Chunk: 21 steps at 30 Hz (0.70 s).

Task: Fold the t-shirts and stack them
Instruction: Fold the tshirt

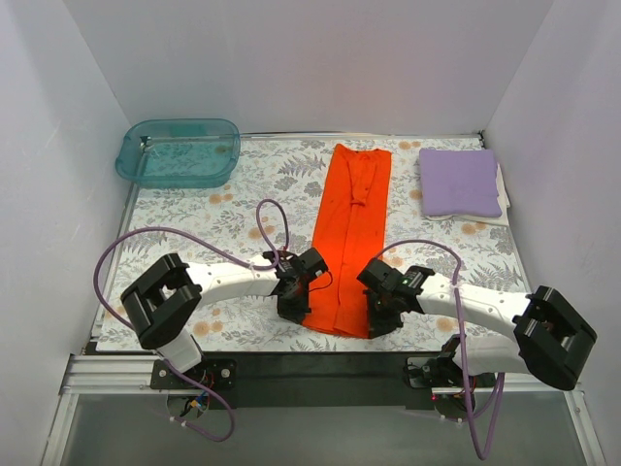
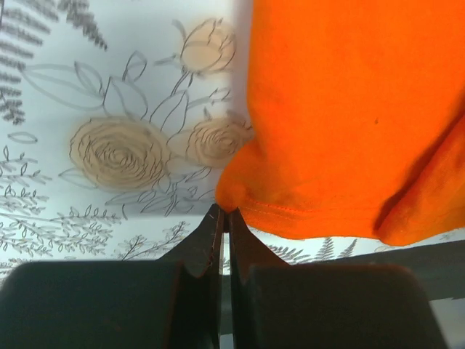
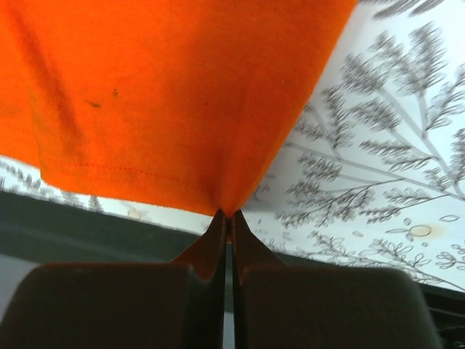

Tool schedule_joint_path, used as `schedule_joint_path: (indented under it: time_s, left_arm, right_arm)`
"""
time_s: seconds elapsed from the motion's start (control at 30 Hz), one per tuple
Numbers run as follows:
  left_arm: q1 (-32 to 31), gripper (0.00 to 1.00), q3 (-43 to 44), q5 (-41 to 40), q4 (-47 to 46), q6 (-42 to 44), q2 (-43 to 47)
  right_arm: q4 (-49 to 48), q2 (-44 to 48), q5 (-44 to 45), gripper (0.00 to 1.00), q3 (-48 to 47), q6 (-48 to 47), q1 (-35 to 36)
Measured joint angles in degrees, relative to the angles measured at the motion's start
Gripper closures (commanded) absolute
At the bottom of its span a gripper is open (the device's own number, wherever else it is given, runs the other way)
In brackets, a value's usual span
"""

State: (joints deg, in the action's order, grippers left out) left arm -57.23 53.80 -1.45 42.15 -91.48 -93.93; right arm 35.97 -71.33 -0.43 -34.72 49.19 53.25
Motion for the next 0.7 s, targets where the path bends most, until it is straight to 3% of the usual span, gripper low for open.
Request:
schedule_joint_path:
  time_s: [0.37,0.53,0.7]
  left_arm:
    - [-1.46,1.00,-4.04,3.96,9.38,1.31,6.14]
    - [0.70,1.00,4.33,2.34,13.42,2.97,4.07]
    - [7.61,1.00,15.52,0.24,12.17,5.79,-1.92]
  right_arm:
    - [7.91,1.33,-10.45,0.99,-5.01,-5.81,0.02]
    - [11.96,-1.64,-8.70,0.99,-12.20,-8.87,-3.28]
    - [14.12,-4.28,-4.92,0.99,-17.62,-12.63,-9.86]
